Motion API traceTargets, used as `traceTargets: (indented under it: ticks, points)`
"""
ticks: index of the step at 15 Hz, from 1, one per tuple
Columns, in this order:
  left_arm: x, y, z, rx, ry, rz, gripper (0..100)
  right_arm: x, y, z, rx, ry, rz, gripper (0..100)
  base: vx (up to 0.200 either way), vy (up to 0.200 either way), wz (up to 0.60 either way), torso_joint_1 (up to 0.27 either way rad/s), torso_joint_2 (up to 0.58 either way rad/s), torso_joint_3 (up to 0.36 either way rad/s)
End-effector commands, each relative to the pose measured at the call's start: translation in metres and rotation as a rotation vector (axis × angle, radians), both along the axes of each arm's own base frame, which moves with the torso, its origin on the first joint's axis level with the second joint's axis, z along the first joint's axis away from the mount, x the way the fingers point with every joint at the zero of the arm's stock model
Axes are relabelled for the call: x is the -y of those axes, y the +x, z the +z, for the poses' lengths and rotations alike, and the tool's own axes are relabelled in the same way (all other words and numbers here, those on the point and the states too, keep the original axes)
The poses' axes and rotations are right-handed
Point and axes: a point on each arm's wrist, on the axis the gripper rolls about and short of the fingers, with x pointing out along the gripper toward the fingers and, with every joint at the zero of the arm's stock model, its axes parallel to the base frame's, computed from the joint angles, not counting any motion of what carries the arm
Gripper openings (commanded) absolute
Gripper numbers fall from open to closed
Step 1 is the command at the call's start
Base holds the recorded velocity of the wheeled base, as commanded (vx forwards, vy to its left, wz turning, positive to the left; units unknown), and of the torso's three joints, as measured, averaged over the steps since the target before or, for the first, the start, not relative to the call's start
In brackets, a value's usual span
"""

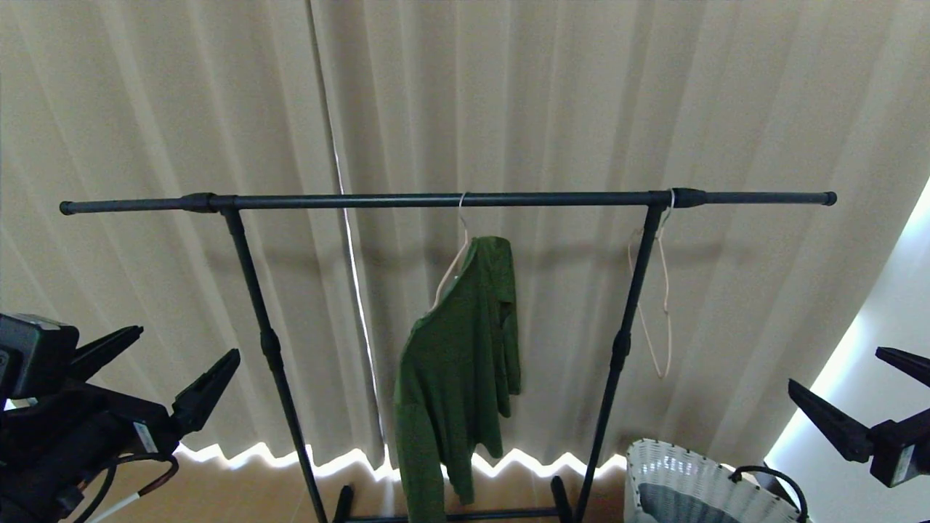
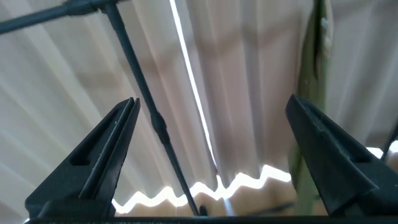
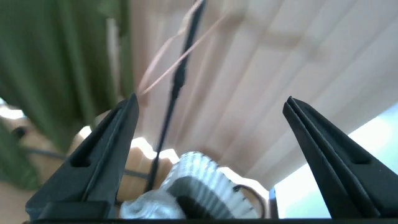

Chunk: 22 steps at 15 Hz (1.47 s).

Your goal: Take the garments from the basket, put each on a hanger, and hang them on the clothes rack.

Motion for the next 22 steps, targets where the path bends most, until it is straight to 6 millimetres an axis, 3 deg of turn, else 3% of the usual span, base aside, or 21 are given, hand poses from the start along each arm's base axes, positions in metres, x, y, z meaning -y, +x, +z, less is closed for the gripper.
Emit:
traceTargets:
  ticks: [1,5,22]
  points:
    - [0.0003,0.0001,0.0003,0.001,0.000,-0.002,100,0.0025,0.0031,-0.0019,-0.017,-0.001,-0.019,100,0.200,0.000,0.00,0.007,0.00,0.002]
    - [0.0004,-0.0006,-0.0008,-0.003,0.002,-0.004,100,0.0025,0.0022,-0.0039,-0.027,-0.002,-0.017,100,0.200,0.000,0.00,0.008,0.00,0.002]
    - [0.0068,-0.0031,-0.0031,-0.014,0.004,-0.050,100,0.0042,-0.0006,-0.0093,-0.046,-0.066,-0.019,100,0.000,0.000,0.00,0.000,0.00,0.000]
